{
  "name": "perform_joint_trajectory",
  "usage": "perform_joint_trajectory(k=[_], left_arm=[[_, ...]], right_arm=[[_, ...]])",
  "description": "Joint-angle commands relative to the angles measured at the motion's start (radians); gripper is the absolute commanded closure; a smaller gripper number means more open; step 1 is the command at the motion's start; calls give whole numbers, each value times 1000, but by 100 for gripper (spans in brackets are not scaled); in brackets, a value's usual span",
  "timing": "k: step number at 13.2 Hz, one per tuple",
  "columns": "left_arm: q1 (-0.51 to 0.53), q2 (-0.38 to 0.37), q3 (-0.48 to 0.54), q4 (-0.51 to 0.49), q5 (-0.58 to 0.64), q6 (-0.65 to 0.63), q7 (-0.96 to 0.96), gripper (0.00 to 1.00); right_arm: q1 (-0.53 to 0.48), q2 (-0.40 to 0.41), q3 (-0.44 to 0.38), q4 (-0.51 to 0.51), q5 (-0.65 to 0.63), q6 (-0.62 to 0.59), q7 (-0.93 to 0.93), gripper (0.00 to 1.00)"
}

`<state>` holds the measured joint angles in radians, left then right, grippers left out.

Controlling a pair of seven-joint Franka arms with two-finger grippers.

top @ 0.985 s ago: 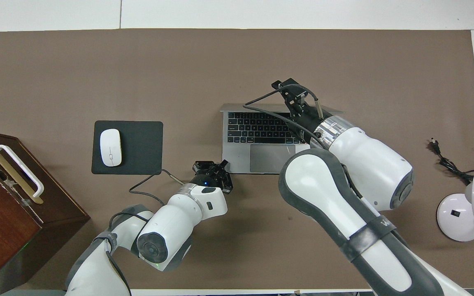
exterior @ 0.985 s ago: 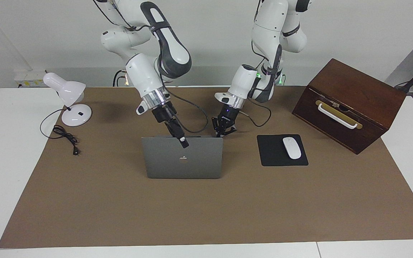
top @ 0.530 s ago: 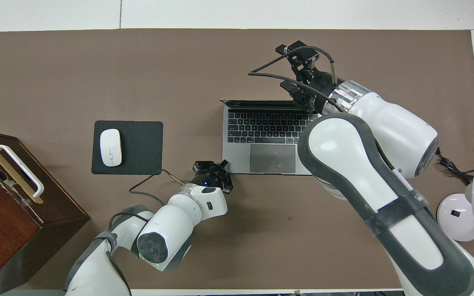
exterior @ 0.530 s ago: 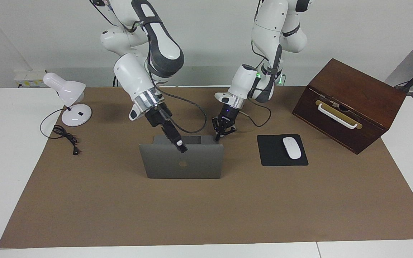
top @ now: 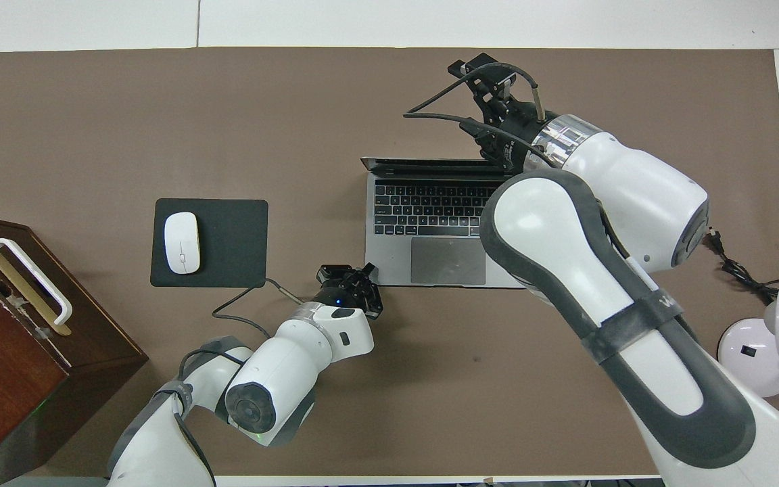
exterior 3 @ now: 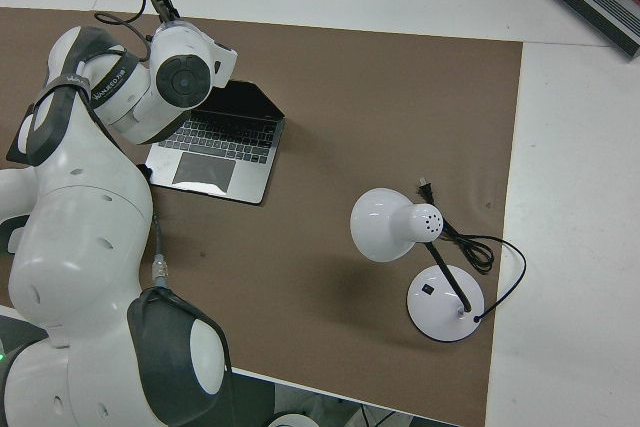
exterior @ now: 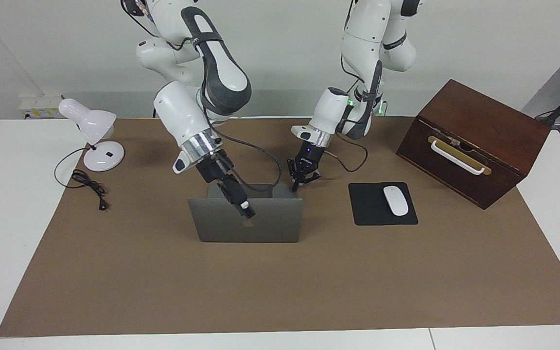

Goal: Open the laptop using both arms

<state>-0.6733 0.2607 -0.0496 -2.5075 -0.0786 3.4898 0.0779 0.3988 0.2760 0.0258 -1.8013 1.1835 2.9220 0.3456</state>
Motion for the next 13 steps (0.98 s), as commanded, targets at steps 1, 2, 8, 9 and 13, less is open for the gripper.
perform_joint_trajectory(k=[1,2,8,9,13], left_arm=[[-26,48,13,19,-23,15,17,100],[-26,48,13,19,-23,15,17,100],[-25,46,13,19,-24,15,16,100],[-25,45,13,19,-24,15,14,100],[-17,-4,11,10,-38,11,-29,100]], right_arm=[[-37,38,3,80,-53,-64,-17,2],[-57,48,5,103,-112,-95,-17,2],[-211,106,8,255,-479,-370,-43,3],[-236,112,8,285,-514,-438,-106,3],[-368,135,5,394,-577,-697,-374,3]])
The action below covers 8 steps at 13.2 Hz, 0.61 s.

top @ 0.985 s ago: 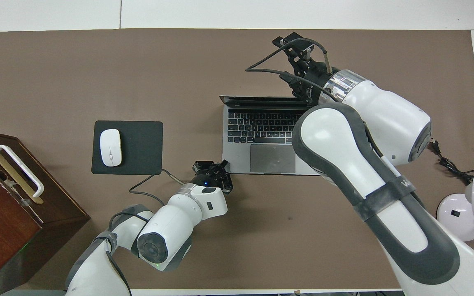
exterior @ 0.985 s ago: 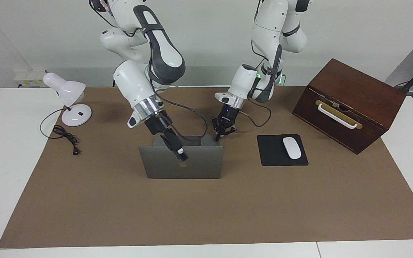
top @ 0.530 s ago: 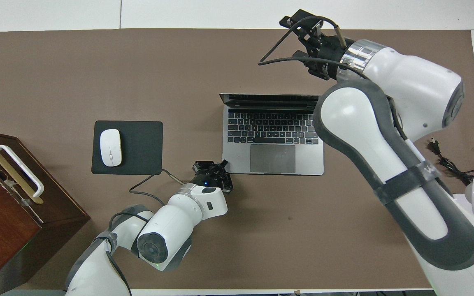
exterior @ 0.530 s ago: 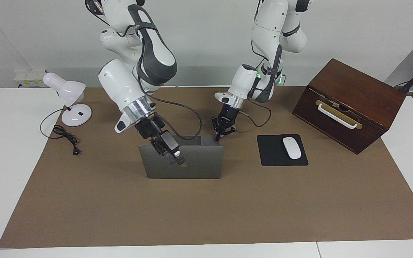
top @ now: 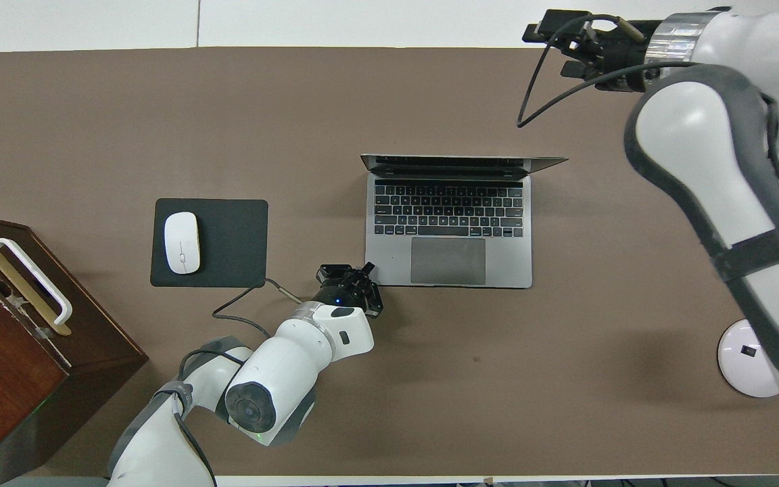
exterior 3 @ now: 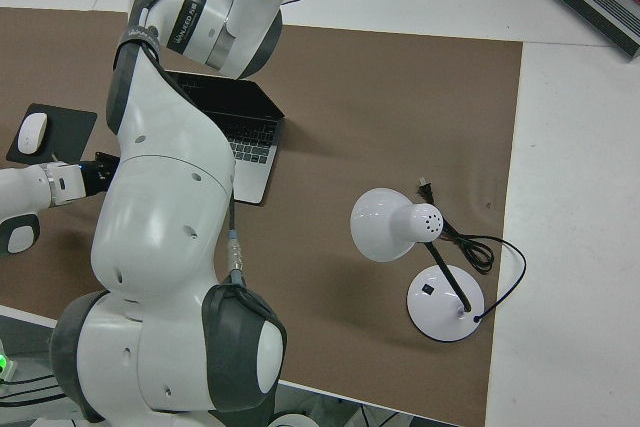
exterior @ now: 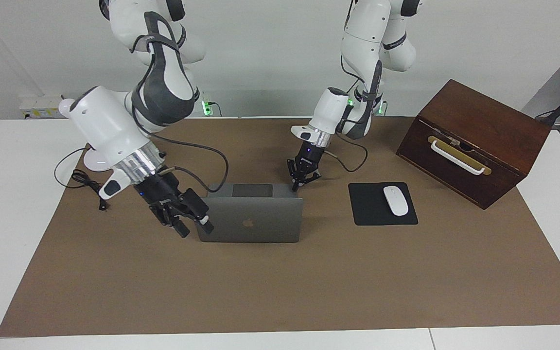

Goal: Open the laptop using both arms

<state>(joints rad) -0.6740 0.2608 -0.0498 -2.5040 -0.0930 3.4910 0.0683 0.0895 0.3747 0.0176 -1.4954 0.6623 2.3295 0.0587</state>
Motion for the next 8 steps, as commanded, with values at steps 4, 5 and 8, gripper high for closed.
perform_joint_trajectory(k=[4,5,8], left_arm=[[20,-185,16,33,-25,-319,-21,100],[36,-233,16,48,-25,-417,-21,100],[79,-320,18,140,-24,-718,-21,100]], right_arm=[[-137,20,10,187,-231,-395,-125,3],[-142,3,9,196,-286,-453,-125,3],[-143,-84,9,196,-462,-608,-125,2]])
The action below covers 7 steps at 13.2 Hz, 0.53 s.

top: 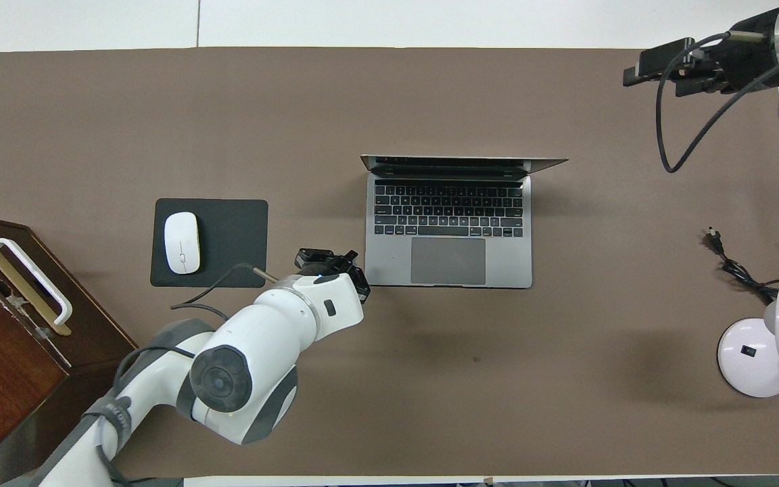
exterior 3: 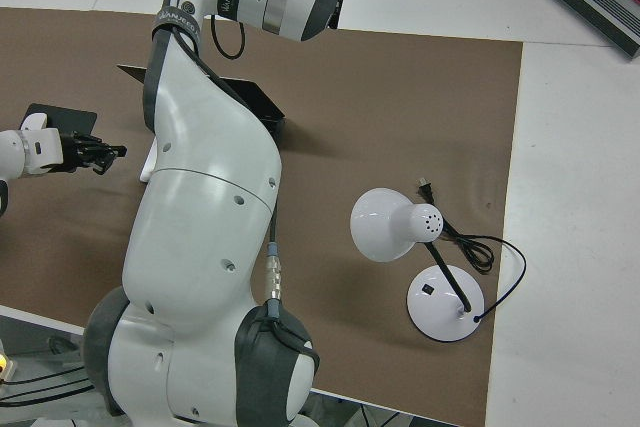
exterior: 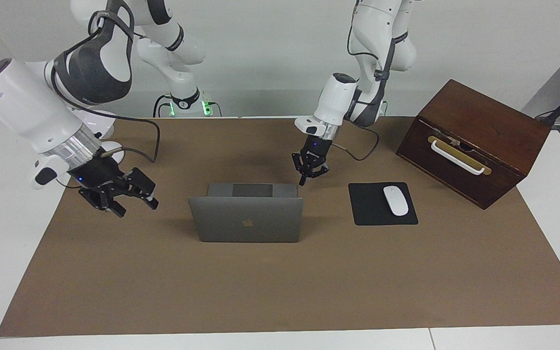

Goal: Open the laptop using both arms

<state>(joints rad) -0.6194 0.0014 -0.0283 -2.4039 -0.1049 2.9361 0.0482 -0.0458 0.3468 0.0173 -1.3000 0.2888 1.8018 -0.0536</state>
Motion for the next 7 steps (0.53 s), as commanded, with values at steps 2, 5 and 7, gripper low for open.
perform_joint_trajectory(k=[2,5,7], left_arm=[[73,-92,1,132,1,-378,7,100],[154,-133,1,262,14,-640,10,82],[202,-147,1,322,19,-753,16,55]], right_arm=[[0,-142,10,-14,-149,-169,-3,2],[0,-233,12,-111,-210,-245,-2,2],[3,-377,10,-328,-227,-224,15,3]])
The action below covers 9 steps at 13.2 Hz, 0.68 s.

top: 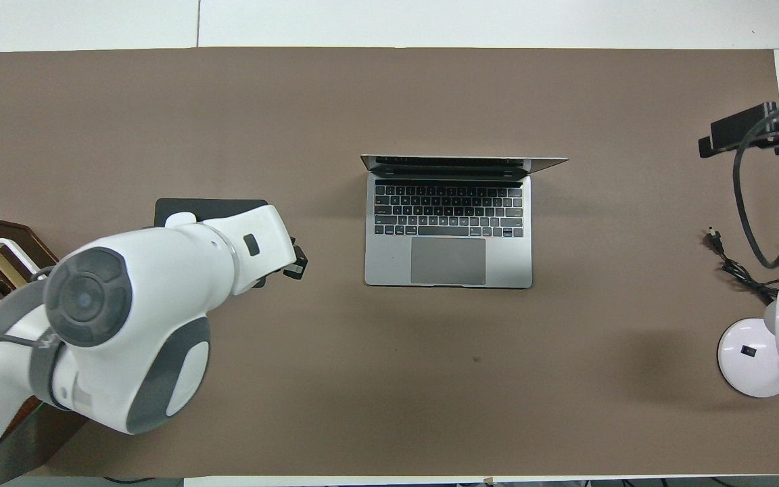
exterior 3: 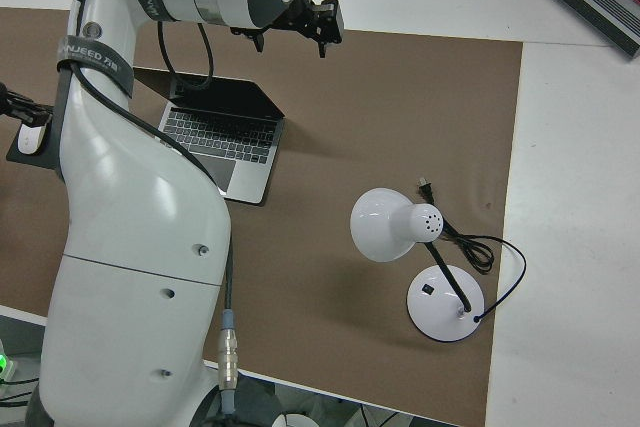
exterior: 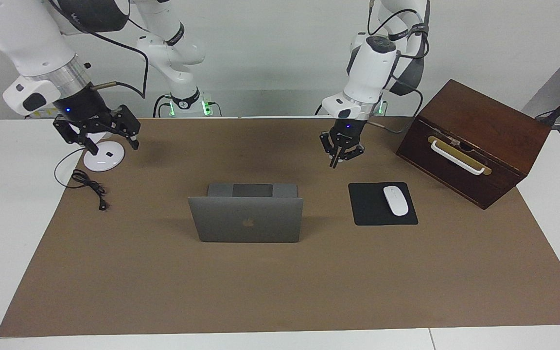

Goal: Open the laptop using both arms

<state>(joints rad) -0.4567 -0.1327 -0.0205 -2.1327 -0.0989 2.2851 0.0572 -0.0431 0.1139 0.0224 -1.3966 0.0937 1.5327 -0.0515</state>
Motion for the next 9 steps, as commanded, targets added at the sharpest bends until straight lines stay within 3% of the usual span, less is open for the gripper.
perform_joint_trajectory(k=[1,2,9], left_arm=[[58,-19,-7,72,13,-152,4,8],[79,-31,-7,77,13,-188,0,0],[331,-76,-6,105,13,-288,1,0]], right_arm=[[0,-196,7,-319,-52,114,24,3],[-3,-203,8,-332,-54,145,24,2],[-20,-178,5,-268,-75,129,33,3]])
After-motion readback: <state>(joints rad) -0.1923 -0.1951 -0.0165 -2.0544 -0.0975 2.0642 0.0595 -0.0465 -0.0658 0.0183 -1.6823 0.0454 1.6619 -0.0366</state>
